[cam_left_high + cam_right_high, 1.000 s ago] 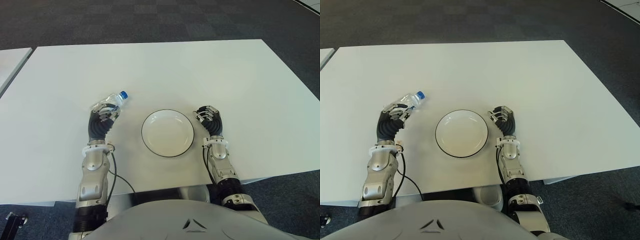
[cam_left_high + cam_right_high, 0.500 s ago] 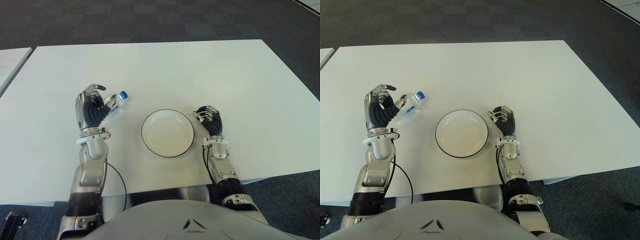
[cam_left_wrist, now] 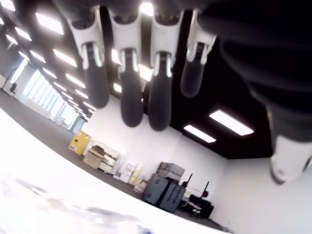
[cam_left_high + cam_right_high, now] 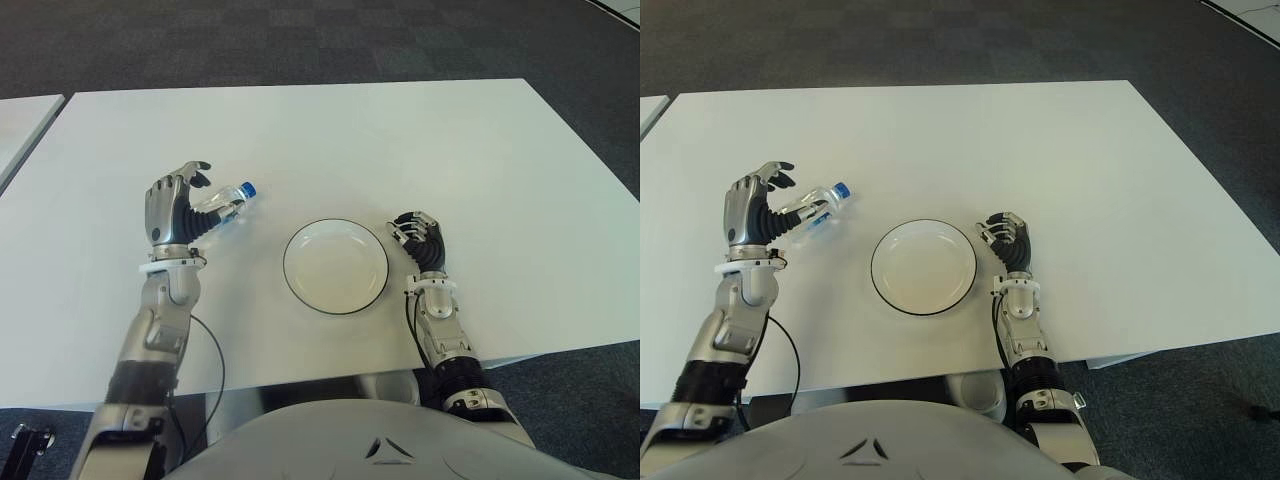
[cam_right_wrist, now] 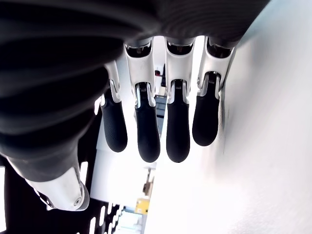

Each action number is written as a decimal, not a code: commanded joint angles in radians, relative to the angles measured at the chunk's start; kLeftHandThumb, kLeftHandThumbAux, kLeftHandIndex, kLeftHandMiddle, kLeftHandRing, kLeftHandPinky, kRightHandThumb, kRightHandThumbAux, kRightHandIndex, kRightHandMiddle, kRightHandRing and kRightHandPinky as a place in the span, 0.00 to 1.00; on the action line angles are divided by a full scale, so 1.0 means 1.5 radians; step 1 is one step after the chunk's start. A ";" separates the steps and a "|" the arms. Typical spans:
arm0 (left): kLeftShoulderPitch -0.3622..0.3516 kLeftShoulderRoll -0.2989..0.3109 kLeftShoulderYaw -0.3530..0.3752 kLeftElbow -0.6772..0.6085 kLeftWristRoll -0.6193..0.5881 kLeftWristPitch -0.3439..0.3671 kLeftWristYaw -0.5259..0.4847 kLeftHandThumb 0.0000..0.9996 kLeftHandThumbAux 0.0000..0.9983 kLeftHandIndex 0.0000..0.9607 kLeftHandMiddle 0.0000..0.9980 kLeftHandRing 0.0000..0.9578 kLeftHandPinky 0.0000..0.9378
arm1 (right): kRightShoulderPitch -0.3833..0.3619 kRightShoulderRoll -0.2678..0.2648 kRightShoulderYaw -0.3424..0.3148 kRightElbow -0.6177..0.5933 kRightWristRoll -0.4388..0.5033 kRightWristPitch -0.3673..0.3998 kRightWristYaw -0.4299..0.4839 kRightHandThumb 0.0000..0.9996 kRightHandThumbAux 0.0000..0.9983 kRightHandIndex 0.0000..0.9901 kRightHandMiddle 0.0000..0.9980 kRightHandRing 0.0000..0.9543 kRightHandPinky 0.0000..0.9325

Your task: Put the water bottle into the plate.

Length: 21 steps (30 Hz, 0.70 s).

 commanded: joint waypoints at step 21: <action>-0.192 0.000 -0.182 0.540 0.033 -0.058 0.174 0.54 0.16 0.00 0.00 0.00 0.00 | 0.024 0.003 0.007 0.011 -0.002 0.021 -0.002 0.70 0.73 0.42 0.48 0.52 0.54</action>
